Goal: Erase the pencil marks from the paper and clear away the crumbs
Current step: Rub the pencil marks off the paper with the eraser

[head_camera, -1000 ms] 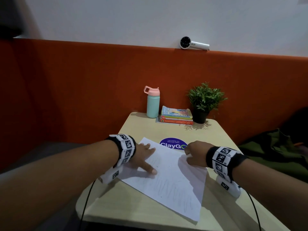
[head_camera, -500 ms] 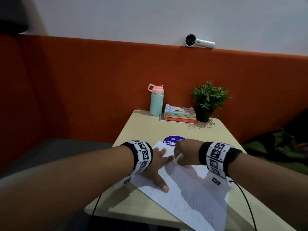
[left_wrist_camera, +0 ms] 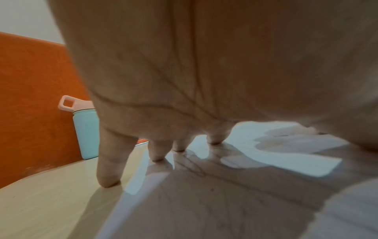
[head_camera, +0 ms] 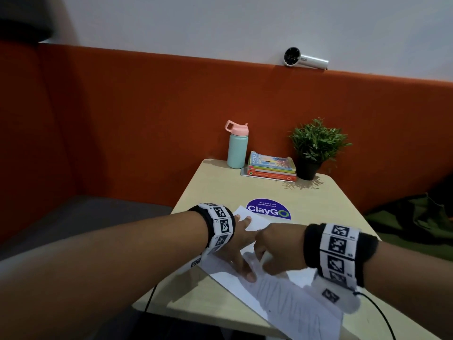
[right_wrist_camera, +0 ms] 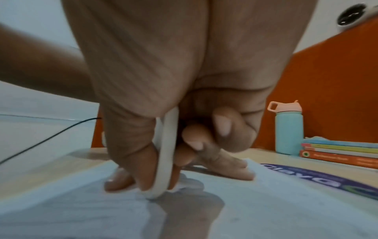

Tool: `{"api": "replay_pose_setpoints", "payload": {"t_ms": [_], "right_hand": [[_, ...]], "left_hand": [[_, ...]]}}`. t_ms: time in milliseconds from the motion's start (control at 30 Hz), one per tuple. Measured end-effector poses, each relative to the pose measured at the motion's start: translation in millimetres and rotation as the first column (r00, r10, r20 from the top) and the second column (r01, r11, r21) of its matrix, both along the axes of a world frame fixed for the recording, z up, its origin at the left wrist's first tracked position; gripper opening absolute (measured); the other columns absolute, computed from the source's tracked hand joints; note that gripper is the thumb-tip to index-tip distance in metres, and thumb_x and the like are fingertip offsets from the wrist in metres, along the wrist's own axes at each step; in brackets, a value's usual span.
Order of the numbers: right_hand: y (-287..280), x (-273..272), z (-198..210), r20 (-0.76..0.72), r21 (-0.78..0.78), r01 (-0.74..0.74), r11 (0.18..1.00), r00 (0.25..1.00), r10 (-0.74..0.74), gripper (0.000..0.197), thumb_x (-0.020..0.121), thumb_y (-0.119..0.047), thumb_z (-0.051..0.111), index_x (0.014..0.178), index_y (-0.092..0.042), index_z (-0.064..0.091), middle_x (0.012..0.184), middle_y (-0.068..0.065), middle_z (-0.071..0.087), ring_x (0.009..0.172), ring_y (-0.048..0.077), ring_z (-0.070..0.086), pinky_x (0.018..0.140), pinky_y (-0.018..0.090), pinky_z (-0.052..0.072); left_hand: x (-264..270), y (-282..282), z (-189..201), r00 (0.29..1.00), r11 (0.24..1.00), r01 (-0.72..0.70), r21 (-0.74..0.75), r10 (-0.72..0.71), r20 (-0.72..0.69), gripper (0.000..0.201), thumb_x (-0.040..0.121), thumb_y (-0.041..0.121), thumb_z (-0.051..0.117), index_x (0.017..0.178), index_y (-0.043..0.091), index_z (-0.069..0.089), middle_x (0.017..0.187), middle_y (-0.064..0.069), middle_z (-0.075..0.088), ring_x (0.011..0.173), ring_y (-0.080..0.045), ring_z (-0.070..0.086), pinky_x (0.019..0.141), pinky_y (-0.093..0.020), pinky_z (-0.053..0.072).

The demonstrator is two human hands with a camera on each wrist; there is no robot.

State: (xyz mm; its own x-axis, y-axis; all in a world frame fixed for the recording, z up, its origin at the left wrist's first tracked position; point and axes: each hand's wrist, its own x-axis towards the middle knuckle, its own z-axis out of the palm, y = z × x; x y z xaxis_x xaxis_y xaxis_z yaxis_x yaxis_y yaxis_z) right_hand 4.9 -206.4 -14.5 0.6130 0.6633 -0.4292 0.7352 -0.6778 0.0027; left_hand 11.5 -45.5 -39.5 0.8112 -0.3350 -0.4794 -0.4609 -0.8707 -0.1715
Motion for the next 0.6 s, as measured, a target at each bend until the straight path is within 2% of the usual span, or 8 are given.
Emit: {"api": "replay_pose_setpoints", "payload": {"t_ms": [133,233,300,367,433,500,600], "right_hand": [[-12.4,30.0,11.3,0.120,-0.003,0.100,0.995,0.988,-0.099,0.027,0.086,-0.034,0.060,0.106,-0.021,0.071,0.096,-0.004,0.071,0.085,0.015,0.063,0.082,0.034,0.056],[-5.4,14.3,3.5,0.113,-0.010,0.058,0.998,0.992,-0.057,0.021,0.084,-0.034,0.060,0.098,-0.023,0.070,0.087,-0.006,0.069,0.077,0.013,0.060,0.074,0.030,0.054],[1.0,-7.5,2.3,0.010,-0.013,0.030,0.999,1.000,-0.030,0.011,0.084,-0.032,0.060,0.092,-0.028,0.067,0.079,-0.010,0.064,0.071,0.011,0.057,0.068,0.026,0.050],[-0.8,0.4,7.4,0.024,-0.021,0.037,0.999,0.999,-0.036,0.018,0.086,-0.033,0.060,0.099,-0.024,0.069,0.087,-0.007,0.068,0.075,0.011,0.057,0.070,0.026,0.048],[-7.6,25.7,14.7,0.108,-0.017,0.109,0.994,0.988,-0.106,0.028,0.089,-0.033,0.059,0.109,-0.017,0.070,0.098,-0.003,0.070,0.083,0.014,0.061,0.077,0.029,0.053],[-8.5,33.8,13.2,0.134,-0.017,0.138,0.990,0.982,-0.134,0.028,0.089,-0.033,0.058,0.109,-0.017,0.070,0.096,-0.003,0.069,0.085,0.016,0.063,0.081,0.032,0.056],[4.7,2.5,6.4,0.051,-0.049,0.041,0.998,0.998,-0.038,0.016,0.086,-0.030,0.058,0.096,-0.022,0.067,0.085,-0.008,0.066,0.076,0.012,0.060,0.070,0.028,0.052]], "left_hand": [[4.3,1.3,-2.2,1.000,1.000,-0.006,0.029,0.006,-0.007,0.120,0.071,0.093,0.051,0.155,0.045,-0.021,0.168,-0.007,-0.022,0.156,-0.038,-0.005,0.120,-0.066,0.006],[3.1,0.9,-1.9,1.000,1.000,-0.001,0.021,0.001,0.010,0.120,0.070,0.093,0.052,0.154,0.046,-0.020,0.168,-0.007,-0.021,0.156,-0.036,-0.004,0.119,-0.066,0.008],[1.5,0.6,-2.6,1.000,1.000,0.004,0.016,-0.004,0.026,0.121,0.069,0.093,0.053,0.155,0.046,-0.017,0.168,-0.008,-0.019,0.156,-0.037,-0.004,0.119,-0.066,0.010],[2.7,1.5,-3.8,1.000,1.000,0.004,0.012,-0.004,0.022,0.121,0.069,0.093,0.053,0.155,0.046,-0.018,0.168,-0.008,-0.019,0.156,-0.037,-0.004,0.119,-0.066,0.010],[4.5,2.9,-3.7,1.000,1.000,0.002,0.015,-0.002,0.003,0.122,0.069,0.094,0.050,0.154,0.045,-0.022,0.168,-0.007,-0.022,0.156,-0.036,-0.005,0.120,-0.066,0.007],[5.3,4.1,-4.6,1.000,1.000,-0.005,0.013,0.005,-0.002,0.121,0.069,0.095,0.050,0.153,0.047,-0.022,0.168,-0.005,-0.022,0.156,-0.035,-0.006,0.120,-0.066,0.007],[3.7,3.2,-5.0,1.000,1.000,0.005,-0.003,-0.005,0.015,0.117,0.067,0.094,0.053,0.155,0.051,-0.011,0.168,-0.006,-0.019,0.156,-0.034,-0.005,0.119,-0.066,0.010]]}}
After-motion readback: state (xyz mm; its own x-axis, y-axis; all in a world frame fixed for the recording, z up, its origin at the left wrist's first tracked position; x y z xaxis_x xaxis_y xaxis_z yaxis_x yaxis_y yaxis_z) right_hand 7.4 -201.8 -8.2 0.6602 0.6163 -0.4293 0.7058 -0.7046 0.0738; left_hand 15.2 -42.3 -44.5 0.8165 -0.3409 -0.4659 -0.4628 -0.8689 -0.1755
